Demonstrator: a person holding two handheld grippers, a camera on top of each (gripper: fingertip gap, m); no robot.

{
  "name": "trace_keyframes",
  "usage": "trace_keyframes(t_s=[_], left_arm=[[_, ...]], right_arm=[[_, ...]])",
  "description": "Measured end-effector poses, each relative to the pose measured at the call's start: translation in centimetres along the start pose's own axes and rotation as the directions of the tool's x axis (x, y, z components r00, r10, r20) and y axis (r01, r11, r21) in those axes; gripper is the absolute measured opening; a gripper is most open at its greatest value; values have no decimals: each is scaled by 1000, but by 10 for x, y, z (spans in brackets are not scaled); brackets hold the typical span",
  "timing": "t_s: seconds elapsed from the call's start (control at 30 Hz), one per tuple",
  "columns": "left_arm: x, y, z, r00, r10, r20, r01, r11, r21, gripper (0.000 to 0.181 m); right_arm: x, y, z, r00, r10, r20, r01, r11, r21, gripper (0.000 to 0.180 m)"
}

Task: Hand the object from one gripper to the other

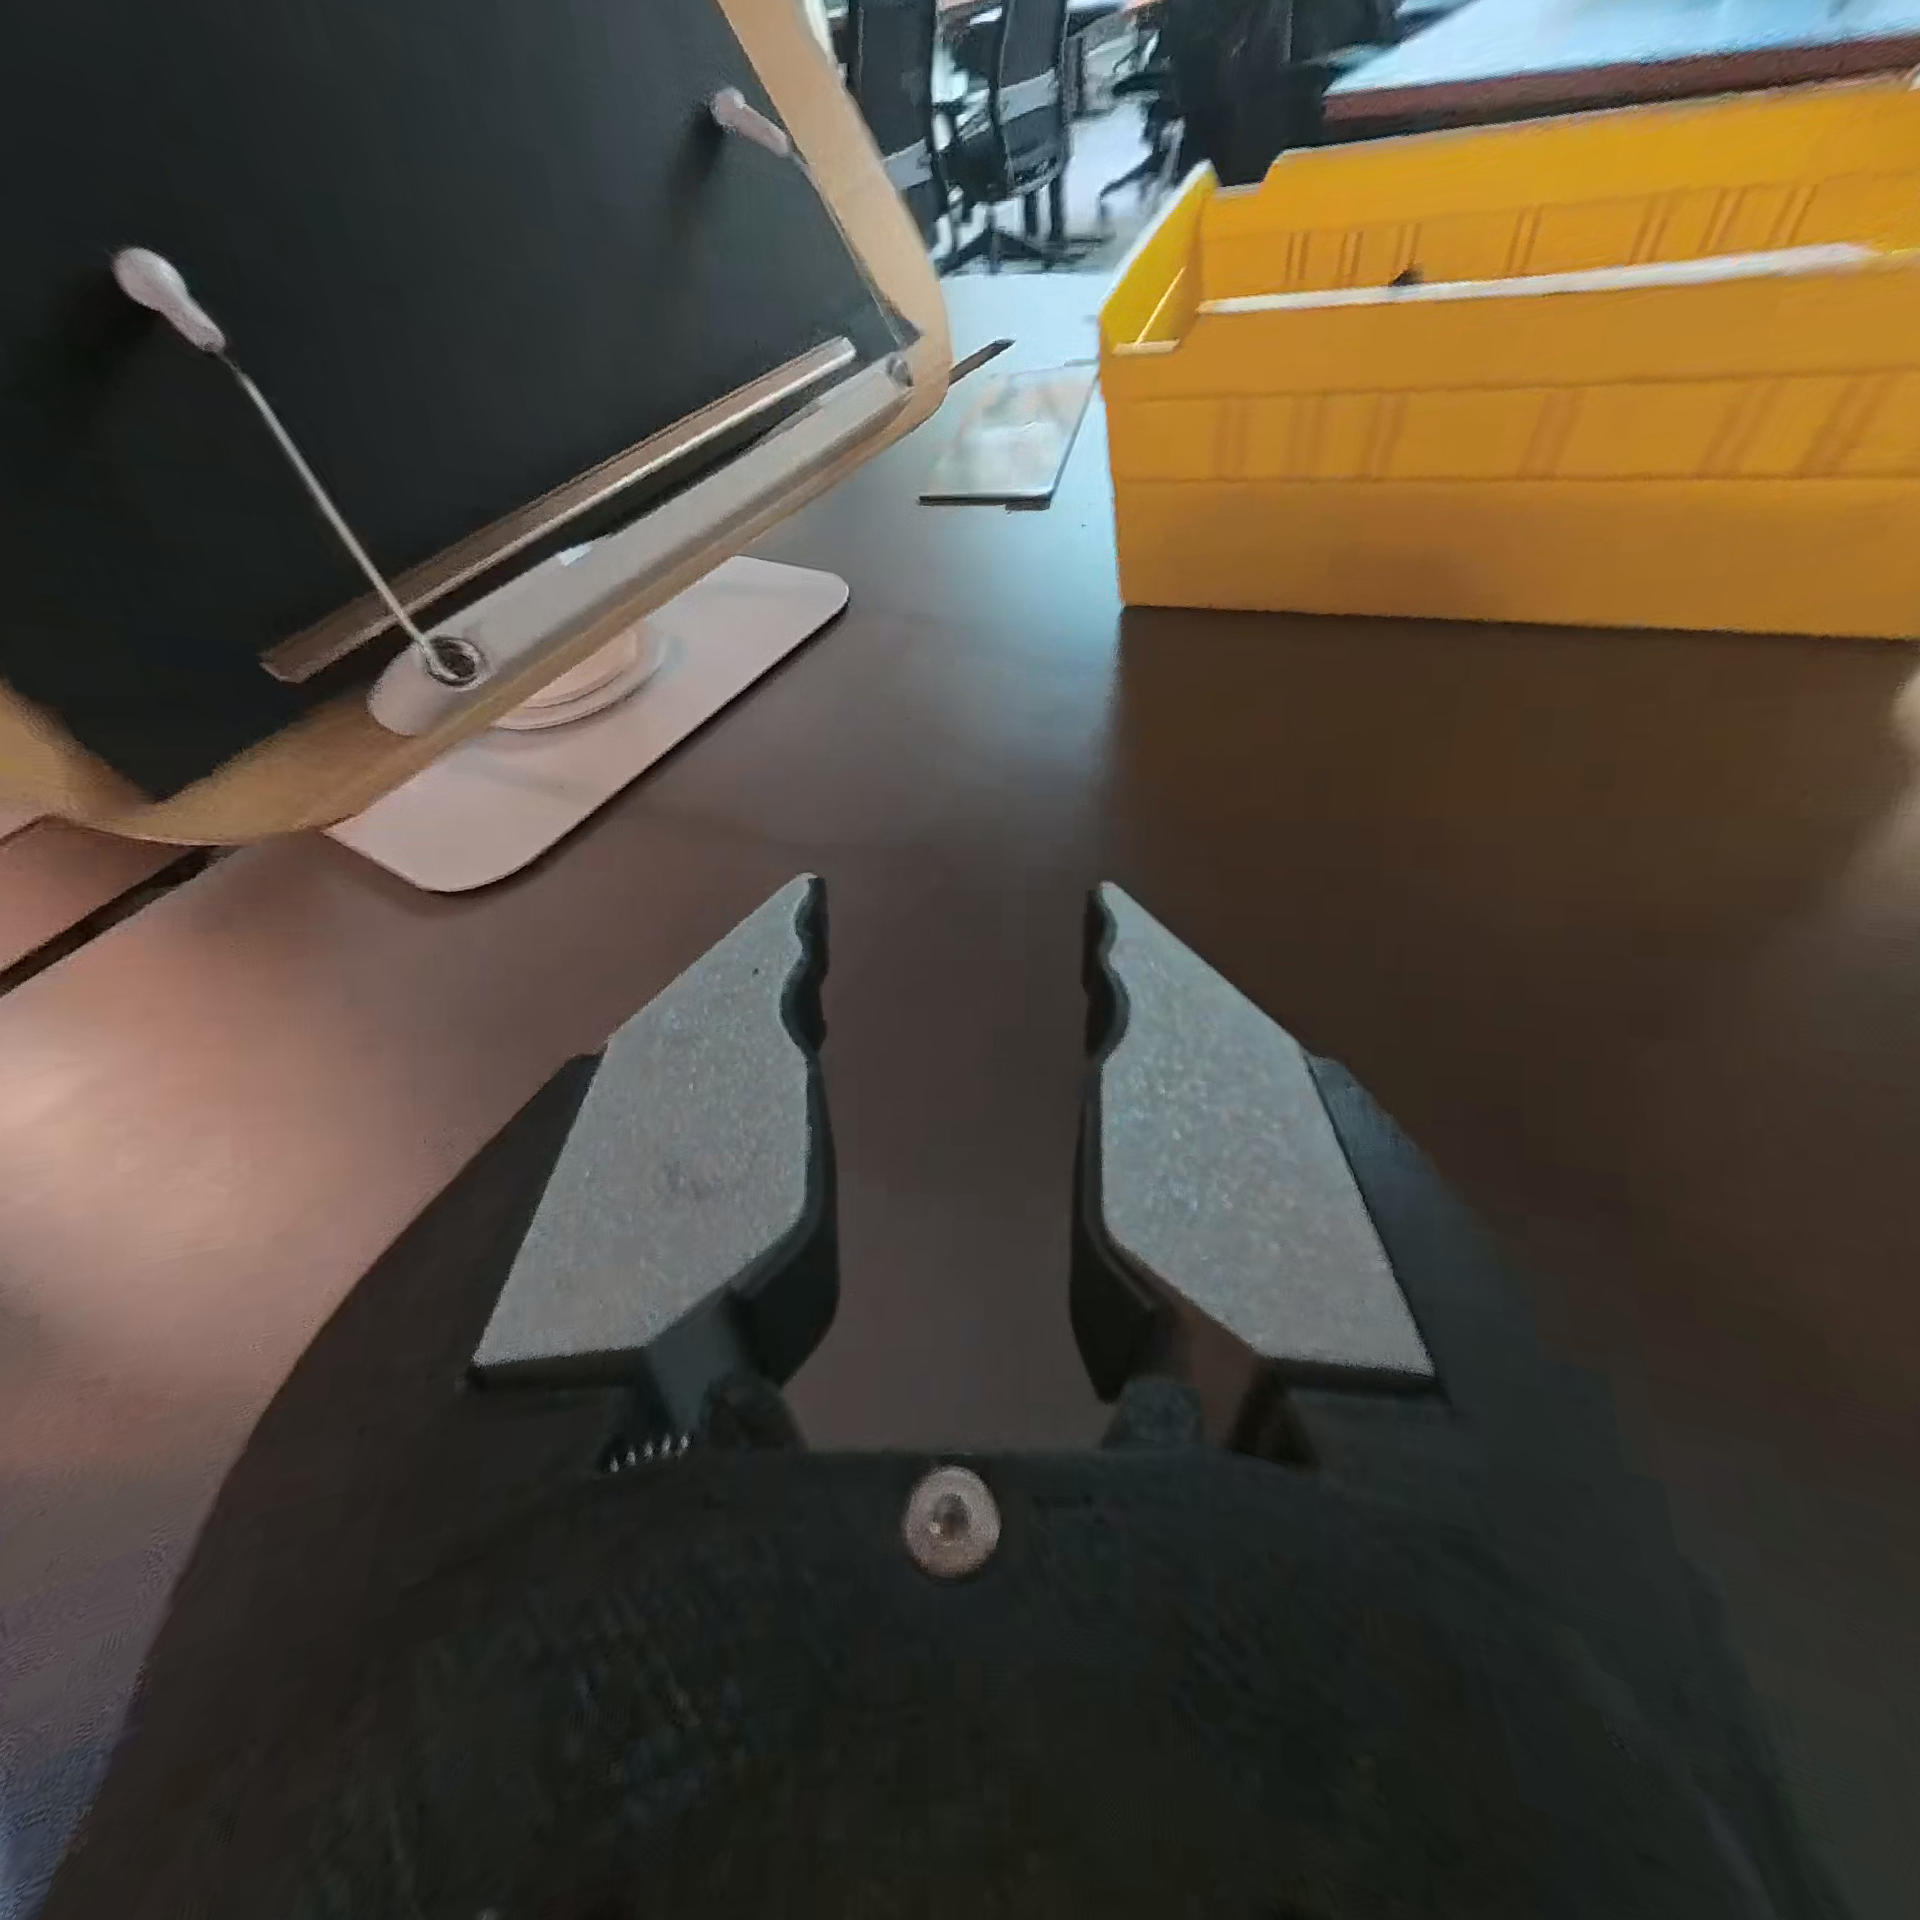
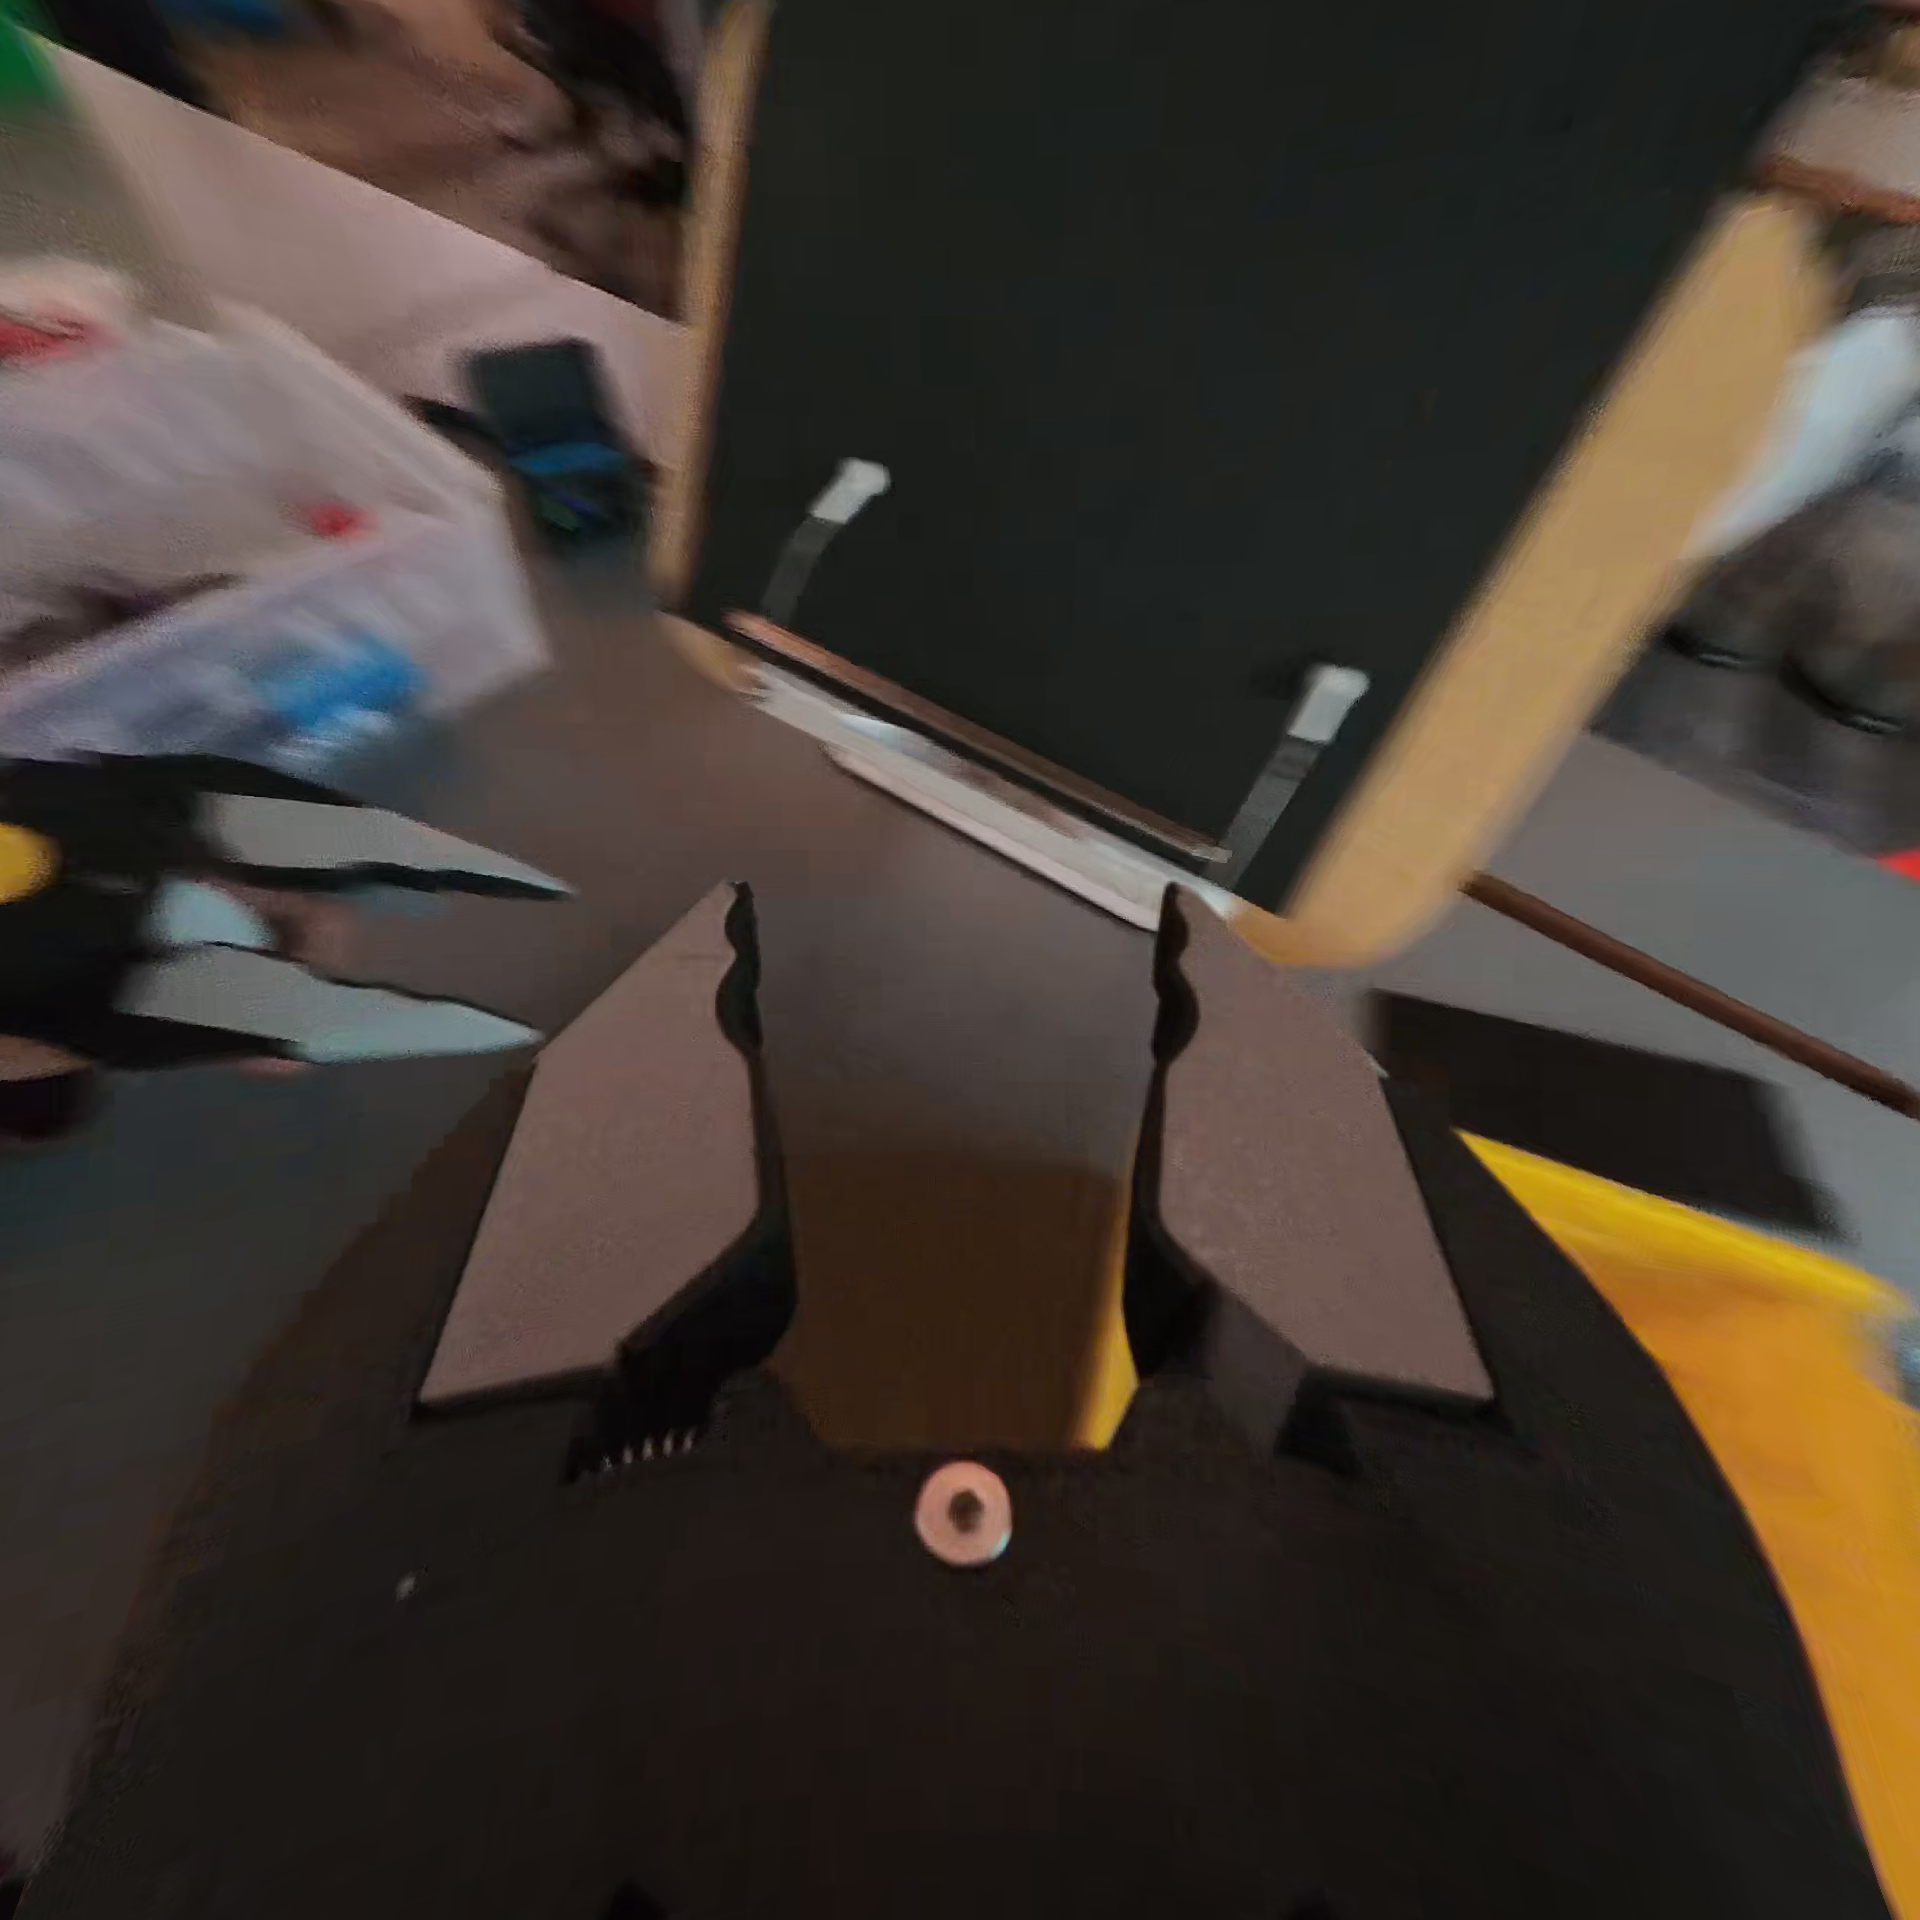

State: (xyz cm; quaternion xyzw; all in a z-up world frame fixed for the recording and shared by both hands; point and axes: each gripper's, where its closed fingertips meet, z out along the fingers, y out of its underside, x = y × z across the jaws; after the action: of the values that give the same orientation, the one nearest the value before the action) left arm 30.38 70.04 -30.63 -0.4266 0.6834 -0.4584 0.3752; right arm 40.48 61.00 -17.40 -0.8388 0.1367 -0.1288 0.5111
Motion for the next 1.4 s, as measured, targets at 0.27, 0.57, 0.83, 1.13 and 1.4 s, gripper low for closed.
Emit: trace_keyframes(t_s=[0.27, 0.57, 0.83, 1.13, 1.4], left_arm=[[1, -22, -15, 998, -48, -50, 53, 994, 92, 52], [14, -8, -7, 997, 13, -72, -12, 1000, 11, 52], [50, -71, -67, 949, -101, -298, 200, 926, 321, 49], [-51, -97, -262, 969, -244, 37, 204, 876, 437, 41], [-173, 49, -269, 866, -54, 497, 238, 918, -316, 55]], right_arm=[[-63, 72, 130, 998, -10, 70, 10, 1000, -4, 67], [-74, 105, 160, 980, -189, 66, 193, 980, -52, 47], [-73, 101, 157, 985, -100, 140, 104, 994, -23, 47], [-74, 98, 160, 985, -64, 161, 67, 998, -15, 44], [-75, 97, 159, 983, -66, 171, 69, 998, -10, 45]])
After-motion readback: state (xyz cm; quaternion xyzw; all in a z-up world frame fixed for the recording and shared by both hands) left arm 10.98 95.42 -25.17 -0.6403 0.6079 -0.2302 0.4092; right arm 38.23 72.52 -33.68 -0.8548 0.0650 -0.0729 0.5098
